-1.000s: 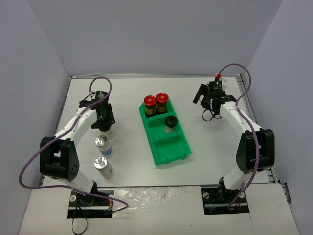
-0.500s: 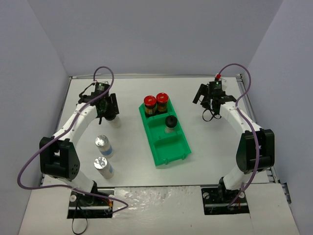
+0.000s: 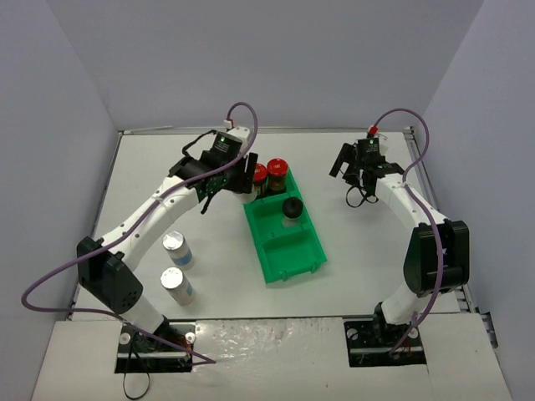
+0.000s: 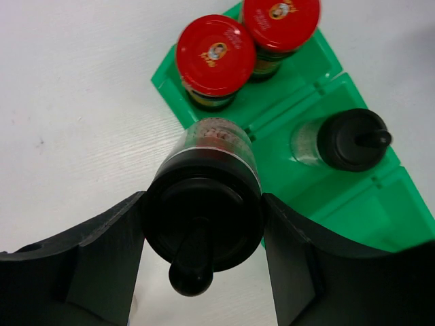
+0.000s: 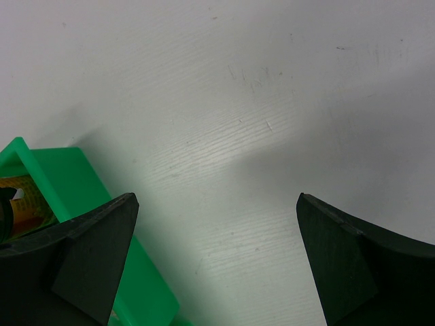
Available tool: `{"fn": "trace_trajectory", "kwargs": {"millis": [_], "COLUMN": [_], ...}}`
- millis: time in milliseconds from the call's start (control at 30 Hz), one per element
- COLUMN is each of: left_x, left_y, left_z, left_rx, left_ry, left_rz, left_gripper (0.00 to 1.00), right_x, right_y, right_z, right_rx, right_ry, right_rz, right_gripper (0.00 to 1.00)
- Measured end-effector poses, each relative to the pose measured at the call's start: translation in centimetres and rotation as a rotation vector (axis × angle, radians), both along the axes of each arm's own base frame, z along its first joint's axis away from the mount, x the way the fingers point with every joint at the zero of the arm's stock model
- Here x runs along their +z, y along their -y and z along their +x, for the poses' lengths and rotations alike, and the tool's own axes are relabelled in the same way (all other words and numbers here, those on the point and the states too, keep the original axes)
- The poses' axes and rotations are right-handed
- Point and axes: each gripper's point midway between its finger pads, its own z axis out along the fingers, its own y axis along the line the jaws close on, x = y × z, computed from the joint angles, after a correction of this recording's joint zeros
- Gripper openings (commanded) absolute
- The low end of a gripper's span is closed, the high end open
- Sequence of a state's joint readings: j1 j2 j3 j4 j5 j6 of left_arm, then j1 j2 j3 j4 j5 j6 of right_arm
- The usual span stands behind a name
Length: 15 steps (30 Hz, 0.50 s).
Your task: Organize the condiment bottles
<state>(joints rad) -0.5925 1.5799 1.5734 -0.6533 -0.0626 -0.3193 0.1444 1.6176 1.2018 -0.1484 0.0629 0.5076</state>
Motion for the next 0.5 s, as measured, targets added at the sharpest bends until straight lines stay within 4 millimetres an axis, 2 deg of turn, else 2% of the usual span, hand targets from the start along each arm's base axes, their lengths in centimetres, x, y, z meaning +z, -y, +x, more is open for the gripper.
{"fn": "trace_trajectory", "kwargs": {"millis": [133,267,400,500], "left_x": [-0.2,-2.2,-4.6,-4.6], "left_y": [2.7,4.6,5.9,6.5], "left_z": [-1.1,-1.7,-2.0,-1.8], "left_rx": [-0.078,-0.130,-0.163,-0.173], "left_ry": [0.000,-0.036,-0.075,-0.062], "left_rz": [0.015,0.051,0.102,0.115], "left_gripper": [0.00,0.00,0.00,0.00], "right_x": [0.0,0.0,0.0,0.0], "right_y": [0.0,0.0,0.0,0.0], "right_z": [0.0,0.0,0.0,0.1], "right_rx": [0.000,0.000,0.000,0.000], "right_ry": [0.000,0.002,0.002,0.002], "right_rz": [0.000,0.000,0.000,0.000], "right_gripper": [1.00,1.00,1.00,1.00]}}
